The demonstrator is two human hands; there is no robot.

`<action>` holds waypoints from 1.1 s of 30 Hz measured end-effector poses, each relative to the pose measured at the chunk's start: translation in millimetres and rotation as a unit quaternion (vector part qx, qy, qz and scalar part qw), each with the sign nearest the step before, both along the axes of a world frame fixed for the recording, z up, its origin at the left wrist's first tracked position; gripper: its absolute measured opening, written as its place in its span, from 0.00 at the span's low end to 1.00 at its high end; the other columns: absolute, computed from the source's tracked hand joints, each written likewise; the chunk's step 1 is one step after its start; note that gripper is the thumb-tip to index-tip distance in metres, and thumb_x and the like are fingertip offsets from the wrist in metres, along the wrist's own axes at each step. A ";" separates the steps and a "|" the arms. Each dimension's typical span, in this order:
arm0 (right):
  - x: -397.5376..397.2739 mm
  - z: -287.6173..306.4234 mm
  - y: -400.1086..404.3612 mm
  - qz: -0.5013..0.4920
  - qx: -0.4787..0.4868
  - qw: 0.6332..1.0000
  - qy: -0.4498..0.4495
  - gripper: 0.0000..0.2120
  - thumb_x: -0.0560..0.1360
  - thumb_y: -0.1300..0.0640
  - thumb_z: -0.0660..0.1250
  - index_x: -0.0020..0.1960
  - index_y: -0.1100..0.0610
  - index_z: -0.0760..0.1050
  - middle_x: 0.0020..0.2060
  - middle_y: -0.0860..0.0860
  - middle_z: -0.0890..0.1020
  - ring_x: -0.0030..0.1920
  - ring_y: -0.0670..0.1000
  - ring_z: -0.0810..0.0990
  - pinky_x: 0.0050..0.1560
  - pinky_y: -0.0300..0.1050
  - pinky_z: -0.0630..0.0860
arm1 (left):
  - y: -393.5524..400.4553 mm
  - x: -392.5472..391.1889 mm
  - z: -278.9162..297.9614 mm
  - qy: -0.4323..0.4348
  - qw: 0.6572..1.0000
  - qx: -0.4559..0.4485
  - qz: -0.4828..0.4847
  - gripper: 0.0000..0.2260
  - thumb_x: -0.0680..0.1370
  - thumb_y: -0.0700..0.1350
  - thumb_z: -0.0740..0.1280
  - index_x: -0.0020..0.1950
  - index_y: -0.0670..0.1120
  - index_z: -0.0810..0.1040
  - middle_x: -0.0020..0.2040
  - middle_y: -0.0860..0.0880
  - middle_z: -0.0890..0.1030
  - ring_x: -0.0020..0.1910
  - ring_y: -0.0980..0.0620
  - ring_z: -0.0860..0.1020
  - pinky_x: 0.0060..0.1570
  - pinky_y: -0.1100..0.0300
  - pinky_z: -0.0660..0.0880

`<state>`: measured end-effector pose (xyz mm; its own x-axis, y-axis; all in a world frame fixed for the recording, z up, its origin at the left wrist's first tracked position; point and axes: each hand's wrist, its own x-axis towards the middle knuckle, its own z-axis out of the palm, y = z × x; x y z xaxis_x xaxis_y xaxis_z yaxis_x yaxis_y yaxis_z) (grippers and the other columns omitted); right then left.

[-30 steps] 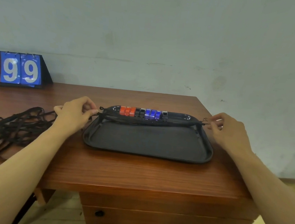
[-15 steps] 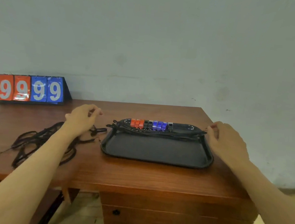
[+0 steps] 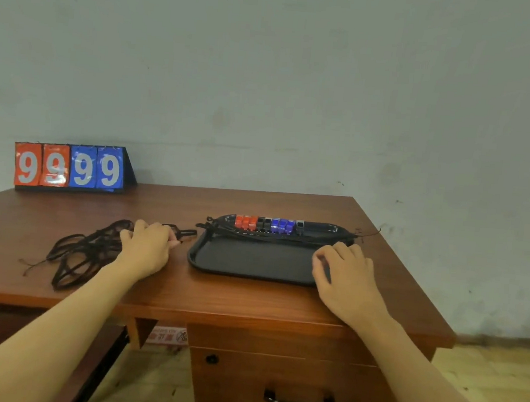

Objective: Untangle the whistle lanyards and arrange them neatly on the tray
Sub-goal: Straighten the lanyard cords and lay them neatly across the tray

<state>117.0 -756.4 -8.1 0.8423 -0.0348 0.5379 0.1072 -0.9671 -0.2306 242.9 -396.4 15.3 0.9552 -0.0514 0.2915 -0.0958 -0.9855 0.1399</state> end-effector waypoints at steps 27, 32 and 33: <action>5.5 18.5 -58.9 0.002 0.079 0.993 -0.092 0.08 0.81 0.48 0.61 0.48 0.47 0.78 0.39 0.42 0.79 0.46 0.46 0.74 0.46 0.46 0.74 | -56.2 -26.0 26.1 -0.058 0.960 -0.099 -0.254 0.08 0.83 0.47 0.64 0.51 0.57 0.82 0.39 0.60 0.80 0.38 0.65 0.77 0.41 0.68 0.69; 36.4 15.1 -87.3 -0.037 0.119 0.991 -0.045 0.07 0.81 0.51 0.63 0.48 0.50 0.79 0.38 0.44 0.81 0.42 0.47 0.80 0.43 0.41 0.76 | -25.5 4.4 7.9 -0.080 0.966 -0.143 -0.200 0.08 0.81 0.44 0.67 0.49 0.57 0.81 0.39 0.59 0.82 0.40 0.62 0.79 0.41 0.63 0.72; 42.1 15.3 -91.7 -0.043 0.130 0.990 -0.040 0.08 0.81 0.52 0.63 0.49 0.52 0.80 0.39 0.45 0.81 0.41 0.46 0.80 0.42 0.40 0.75 | -24.8 10.0 4.6 -0.086 0.966 -0.154 -0.190 0.08 0.81 0.44 0.68 0.49 0.57 0.81 0.40 0.59 0.83 0.41 0.62 0.78 0.42 0.64 0.71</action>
